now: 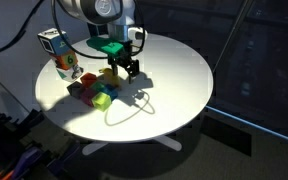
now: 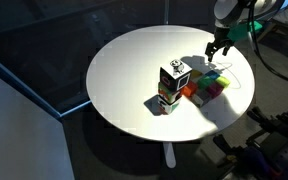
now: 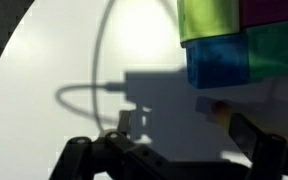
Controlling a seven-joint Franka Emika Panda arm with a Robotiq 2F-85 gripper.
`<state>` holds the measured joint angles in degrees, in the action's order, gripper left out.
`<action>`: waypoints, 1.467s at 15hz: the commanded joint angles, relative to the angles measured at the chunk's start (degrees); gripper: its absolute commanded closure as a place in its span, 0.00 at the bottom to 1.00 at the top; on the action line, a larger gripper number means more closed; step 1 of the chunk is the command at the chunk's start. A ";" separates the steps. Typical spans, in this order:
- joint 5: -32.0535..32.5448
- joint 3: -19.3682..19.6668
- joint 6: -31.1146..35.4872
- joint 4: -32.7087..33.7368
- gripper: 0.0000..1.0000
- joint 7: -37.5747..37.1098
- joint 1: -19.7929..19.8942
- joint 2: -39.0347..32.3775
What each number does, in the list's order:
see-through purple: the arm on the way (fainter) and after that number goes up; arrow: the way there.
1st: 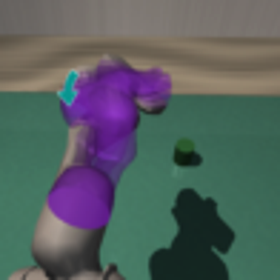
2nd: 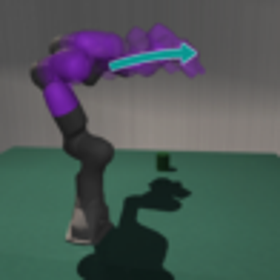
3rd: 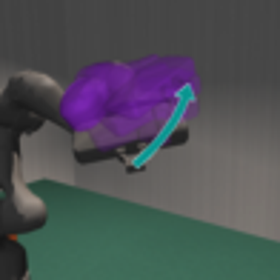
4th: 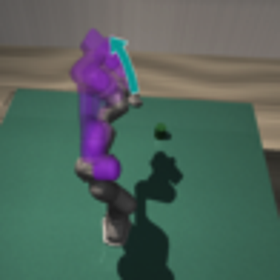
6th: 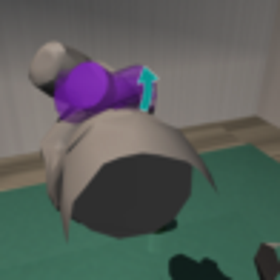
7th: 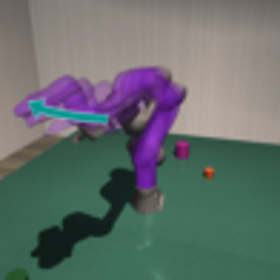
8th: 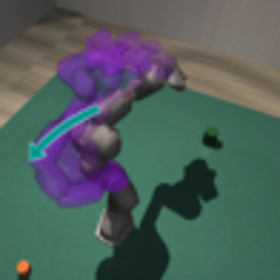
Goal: Slide the blue block backwards, pick up the light green block and put it on top of the darker green block
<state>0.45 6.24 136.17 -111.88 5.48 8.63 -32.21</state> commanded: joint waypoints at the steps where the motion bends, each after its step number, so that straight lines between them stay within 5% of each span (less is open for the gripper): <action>1: -0.81 -1.47 0.90 1.76 0.00 2.98 1.78 -1.64; 22: -0.18 -2.62 4.06 2.69 0.00 6.59 2.92 -6.63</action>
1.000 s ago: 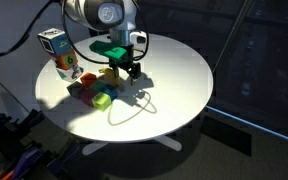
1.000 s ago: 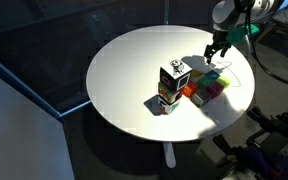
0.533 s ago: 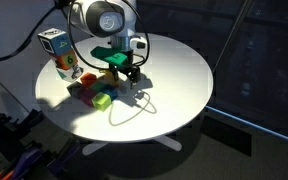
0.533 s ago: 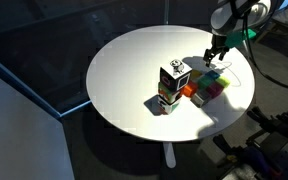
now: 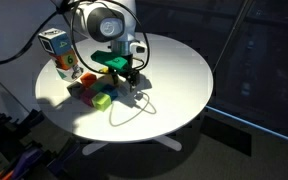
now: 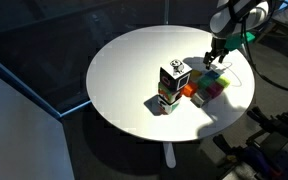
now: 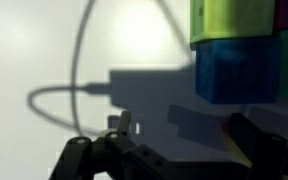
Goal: Slide the blue block backwards, pick up the light green block and put it on top of the darker green block
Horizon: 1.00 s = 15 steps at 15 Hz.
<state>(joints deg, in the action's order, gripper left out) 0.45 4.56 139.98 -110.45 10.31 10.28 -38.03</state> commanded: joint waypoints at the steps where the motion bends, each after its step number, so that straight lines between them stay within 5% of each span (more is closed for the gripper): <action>1: -0.16 -0.94 0.26 1.25 0.00 1.83 1.29 -0.87; 15: 0.21 -0.96 1.80 0.98 0.00 3.18 1.51 -1.89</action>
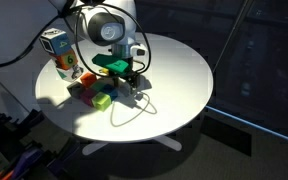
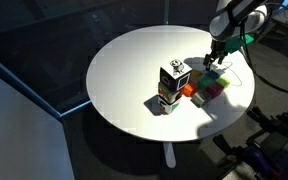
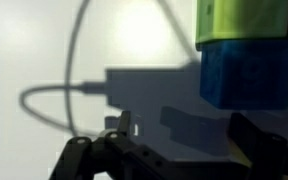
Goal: Slide the blue block backwards, pick up the light green block and put it on top of the darker green block
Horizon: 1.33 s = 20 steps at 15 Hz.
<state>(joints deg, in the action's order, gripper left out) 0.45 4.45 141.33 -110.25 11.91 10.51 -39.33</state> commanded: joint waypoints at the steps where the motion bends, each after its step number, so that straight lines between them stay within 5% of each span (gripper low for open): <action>1: 0.22 -0.84 0.40 0.69 0.00 1.60 1.30 -0.60; 20: 2.18 1.37 1.22 -6.66 0.00 0.82 0.87 3.66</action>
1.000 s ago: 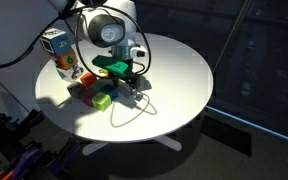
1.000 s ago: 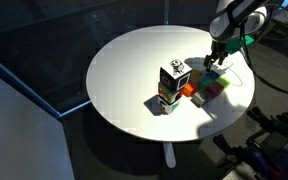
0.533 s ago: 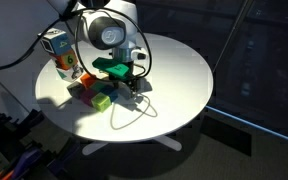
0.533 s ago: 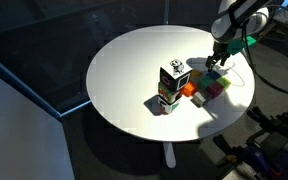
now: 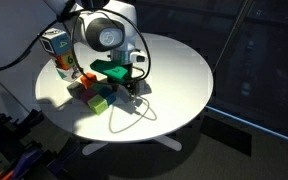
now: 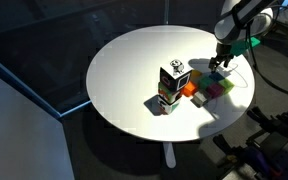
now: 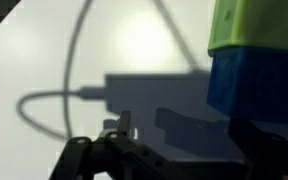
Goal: Slide the blue block backwards, pick up the light green block and put it on top of the darker green block
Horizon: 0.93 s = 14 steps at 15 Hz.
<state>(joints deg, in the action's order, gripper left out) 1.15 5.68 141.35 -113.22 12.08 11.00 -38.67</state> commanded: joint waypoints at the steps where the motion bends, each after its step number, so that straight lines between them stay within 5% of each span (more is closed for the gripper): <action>1: 1.73 0.27 1.30 -4.25 0.00 0.61 0.33 3.33; 14: 4.78 1.95 2.21 -11.91 0.00 0.40 0.10 8.88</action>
<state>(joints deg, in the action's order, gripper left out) 4.27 7.23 142.56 -121.66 12.08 11.00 -33.04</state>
